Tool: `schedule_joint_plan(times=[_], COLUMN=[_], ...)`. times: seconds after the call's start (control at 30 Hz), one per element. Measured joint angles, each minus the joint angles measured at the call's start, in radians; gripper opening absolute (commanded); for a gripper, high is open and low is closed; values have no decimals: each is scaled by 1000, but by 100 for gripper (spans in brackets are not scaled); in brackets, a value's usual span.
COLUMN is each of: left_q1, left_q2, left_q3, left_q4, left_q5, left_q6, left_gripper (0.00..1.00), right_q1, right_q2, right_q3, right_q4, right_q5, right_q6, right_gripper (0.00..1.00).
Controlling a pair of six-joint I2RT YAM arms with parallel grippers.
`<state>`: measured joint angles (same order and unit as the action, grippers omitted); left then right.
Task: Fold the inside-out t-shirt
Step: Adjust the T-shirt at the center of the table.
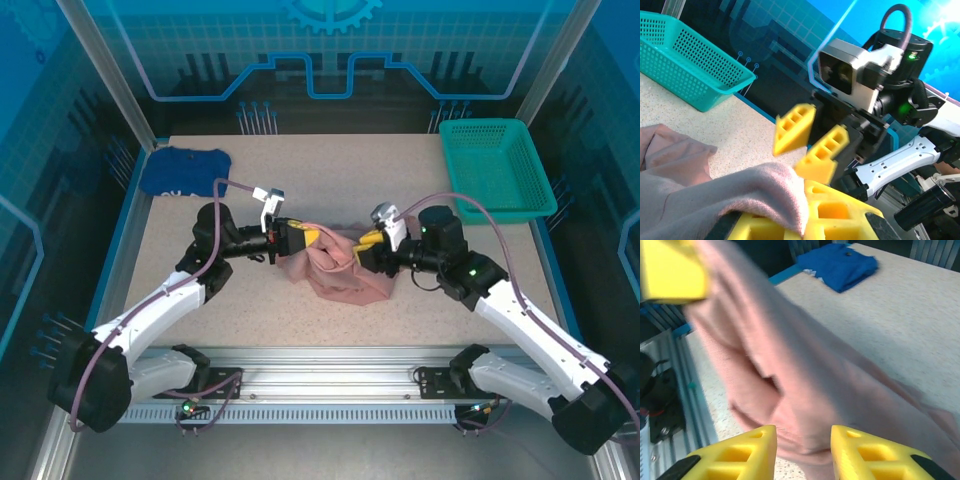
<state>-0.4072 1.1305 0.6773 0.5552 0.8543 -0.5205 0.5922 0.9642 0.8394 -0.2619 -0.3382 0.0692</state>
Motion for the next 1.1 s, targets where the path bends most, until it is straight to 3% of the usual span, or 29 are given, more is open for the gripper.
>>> schedule_joint_plan(times=[0.27,0.53,0.7,0.87,1.03,1.1], left_q1=[-3,-9,-9,-10,-11,-12], left_q2=[0,0,0,-2,-7,-7], left_q3=[0,0,0,0,0,0], left_q4=[-22,-27,-28,-32,-35,-38], left_q5=[0,0,0,0,-1,-5], left_q6=[7,8,8,23,26,30], left_gripper=[0,0,0,0,0,0], right_q1=[158,189,196,200,200,199], right_q2=[64,174,199,219,229,229], right_q3=[0,49,66,68,73,73], right_q4=[0,-27,-24,-23,-6,-5], right_q5=[85,255,338,385,395,392], right_q6=[-38,-60,-66,-63,-44,-42], right_gripper=[37,41,30,26,0,0])
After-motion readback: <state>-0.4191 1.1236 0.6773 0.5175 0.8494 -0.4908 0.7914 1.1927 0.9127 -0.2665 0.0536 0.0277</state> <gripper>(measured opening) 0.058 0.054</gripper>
